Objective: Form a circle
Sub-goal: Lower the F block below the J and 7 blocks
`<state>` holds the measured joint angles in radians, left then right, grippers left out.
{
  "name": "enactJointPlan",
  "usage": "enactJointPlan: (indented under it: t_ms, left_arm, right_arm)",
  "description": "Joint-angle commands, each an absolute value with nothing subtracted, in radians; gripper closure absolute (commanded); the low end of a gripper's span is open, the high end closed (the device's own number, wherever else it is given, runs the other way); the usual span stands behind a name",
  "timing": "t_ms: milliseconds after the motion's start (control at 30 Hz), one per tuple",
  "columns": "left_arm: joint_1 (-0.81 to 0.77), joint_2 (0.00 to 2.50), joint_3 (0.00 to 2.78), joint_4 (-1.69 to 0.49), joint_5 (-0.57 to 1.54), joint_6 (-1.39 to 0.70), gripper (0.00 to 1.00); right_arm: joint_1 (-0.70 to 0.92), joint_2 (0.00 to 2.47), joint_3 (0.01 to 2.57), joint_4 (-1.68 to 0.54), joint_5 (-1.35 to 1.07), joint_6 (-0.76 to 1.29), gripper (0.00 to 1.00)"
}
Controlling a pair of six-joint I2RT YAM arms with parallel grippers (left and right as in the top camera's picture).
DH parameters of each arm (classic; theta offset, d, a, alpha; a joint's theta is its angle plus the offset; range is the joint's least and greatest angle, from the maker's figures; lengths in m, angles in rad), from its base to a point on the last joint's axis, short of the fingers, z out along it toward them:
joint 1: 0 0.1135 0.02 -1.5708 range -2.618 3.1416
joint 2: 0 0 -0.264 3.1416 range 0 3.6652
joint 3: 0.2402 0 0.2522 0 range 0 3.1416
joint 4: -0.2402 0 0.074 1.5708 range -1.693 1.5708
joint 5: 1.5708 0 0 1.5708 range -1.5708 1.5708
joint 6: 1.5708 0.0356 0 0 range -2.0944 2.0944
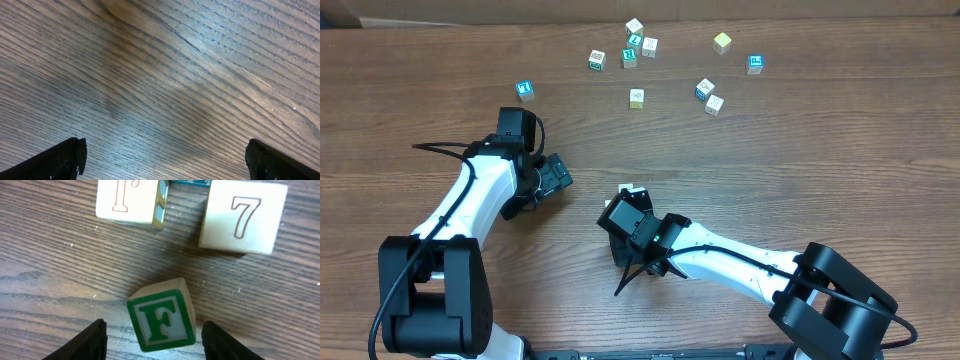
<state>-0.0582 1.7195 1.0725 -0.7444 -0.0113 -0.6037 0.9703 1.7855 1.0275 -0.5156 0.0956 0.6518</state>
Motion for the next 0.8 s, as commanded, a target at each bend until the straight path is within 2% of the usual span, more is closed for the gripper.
enactJointPlan:
  t_ms: [0,100,200,400,467,600,767]
  left_arm:
    - [-0.059,1.728,1.087,-0.747,-0.007,-0.621,0.0]
    - [-0.059,1.728,1.087,-0.747,-0.007,-0.621,0.0]
    - [-0.059,1.728,1.087,-0.747,-0.007,-0.621,0.0]
    - [-0.059,1.728,1.087,-0.747,-0.007,-0.621,0.0]
    - [-0.059,1.728,1.087,-0.747,-0.007,-0.621,0.0]
    - [-0.059,1.728,1.087,-0.747,-0.007,-0.621,0.0]
    - [-0.059,1.728,1.087,-0.747,-0.007,-0.621,0.0]
  right_arm:
    - [0.975,1.792,1.05,-0.509,0.145,0.615,0.41]
    - [0.975,1.792,1.05,-0.507,0.166,0.614,0.41]
    - [0.975,1.792,1.05,-0.505,0.165,0.615,0.48]
    - [0.975,1.792,1.049,-0.498,0.165,0.624,0.68]
    - [0.975,1.792,1.049,-0.494,0.165,0.651,0.71]
    - [0.975,1.792,1.05,-0.487,0.165,0.724,0.76]
    - [0.975,1.792,1.05,-0.476,0.178,0.733,0.76]
